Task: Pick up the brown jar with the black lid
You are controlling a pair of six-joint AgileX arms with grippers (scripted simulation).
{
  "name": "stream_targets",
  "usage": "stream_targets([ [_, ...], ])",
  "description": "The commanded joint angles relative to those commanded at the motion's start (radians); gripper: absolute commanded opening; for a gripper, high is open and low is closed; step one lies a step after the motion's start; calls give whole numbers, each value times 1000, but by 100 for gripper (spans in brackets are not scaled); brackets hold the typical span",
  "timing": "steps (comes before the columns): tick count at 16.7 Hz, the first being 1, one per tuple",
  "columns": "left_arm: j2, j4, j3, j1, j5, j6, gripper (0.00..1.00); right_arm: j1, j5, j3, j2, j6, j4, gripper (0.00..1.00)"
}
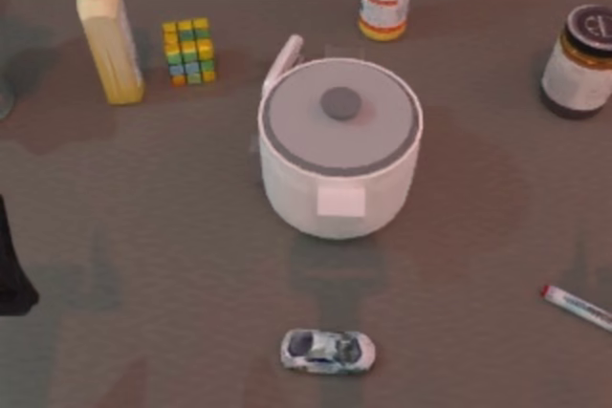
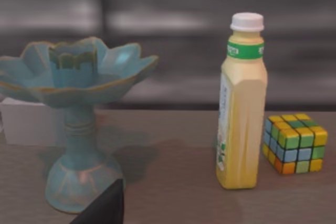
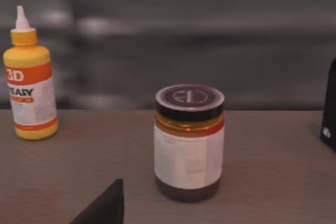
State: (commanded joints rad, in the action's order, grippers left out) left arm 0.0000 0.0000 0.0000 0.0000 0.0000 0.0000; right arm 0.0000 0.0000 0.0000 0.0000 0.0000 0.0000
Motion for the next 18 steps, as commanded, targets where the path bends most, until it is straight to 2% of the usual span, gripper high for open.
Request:
stream_targets([
  [4,0,0,0,0,0,0,100,-2,-1,16,27,-4,-23,100],
  [9,0,0,0,0,0,0,100,-20,-5,176,255,-47,-205,100],
  [13,0,0,0,0,0,0,100,-43,-15,444,554,-115,-413,100],
  [18,0,0,0,0,0,0,100,-68,-42,930,1000,-238,-662,100],
])
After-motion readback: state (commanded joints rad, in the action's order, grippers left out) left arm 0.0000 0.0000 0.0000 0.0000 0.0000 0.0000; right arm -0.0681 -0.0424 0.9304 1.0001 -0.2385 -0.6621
